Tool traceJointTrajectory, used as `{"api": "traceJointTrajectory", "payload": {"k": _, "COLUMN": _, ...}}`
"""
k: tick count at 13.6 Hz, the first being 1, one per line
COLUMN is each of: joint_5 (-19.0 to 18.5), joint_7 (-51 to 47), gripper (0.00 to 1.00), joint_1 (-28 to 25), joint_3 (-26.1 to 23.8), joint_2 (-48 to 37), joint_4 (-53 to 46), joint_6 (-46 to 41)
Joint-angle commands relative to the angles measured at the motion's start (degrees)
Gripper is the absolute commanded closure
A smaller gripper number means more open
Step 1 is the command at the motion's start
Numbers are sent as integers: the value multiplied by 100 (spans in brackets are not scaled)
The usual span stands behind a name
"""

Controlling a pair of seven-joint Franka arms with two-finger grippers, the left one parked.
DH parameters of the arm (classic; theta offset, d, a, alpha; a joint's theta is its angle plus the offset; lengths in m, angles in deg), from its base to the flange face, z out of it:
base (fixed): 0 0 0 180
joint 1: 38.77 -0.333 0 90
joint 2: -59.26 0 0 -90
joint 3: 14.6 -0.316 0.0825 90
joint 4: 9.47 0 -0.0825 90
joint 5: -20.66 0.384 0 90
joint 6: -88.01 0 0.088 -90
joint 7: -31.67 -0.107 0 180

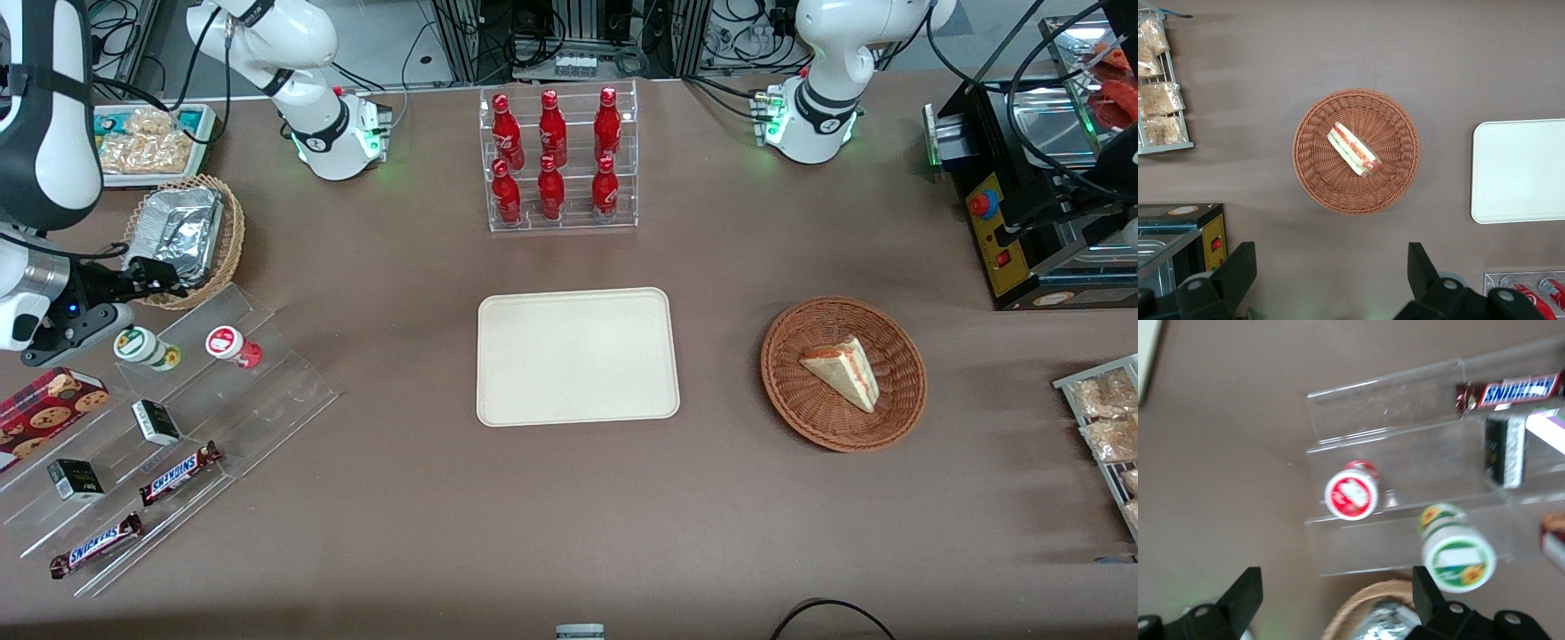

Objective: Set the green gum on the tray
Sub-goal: 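Move the right gripper down toward the green gum bottle on the display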

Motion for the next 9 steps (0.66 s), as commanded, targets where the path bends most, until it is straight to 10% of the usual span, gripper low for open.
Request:
{"api": "traceJointTrajectory", "payload": {"k": 1, "joint_5": -281, "joint_7": 630, "gripper": 0, "joint_1": 101, "joint_3": -20, "joint_2": -282, "joint_4": 428, "joint_6": 599}}
{"api": "traceJointTrajectory", "payload": {"k": 9, "joint_5": -502, "joint_7": 1237, "gripper": 0, "joint_1": 514, "joint_3": -29, "joint_2": -292, "joint_4": 1018, "joint_6": 1805}}
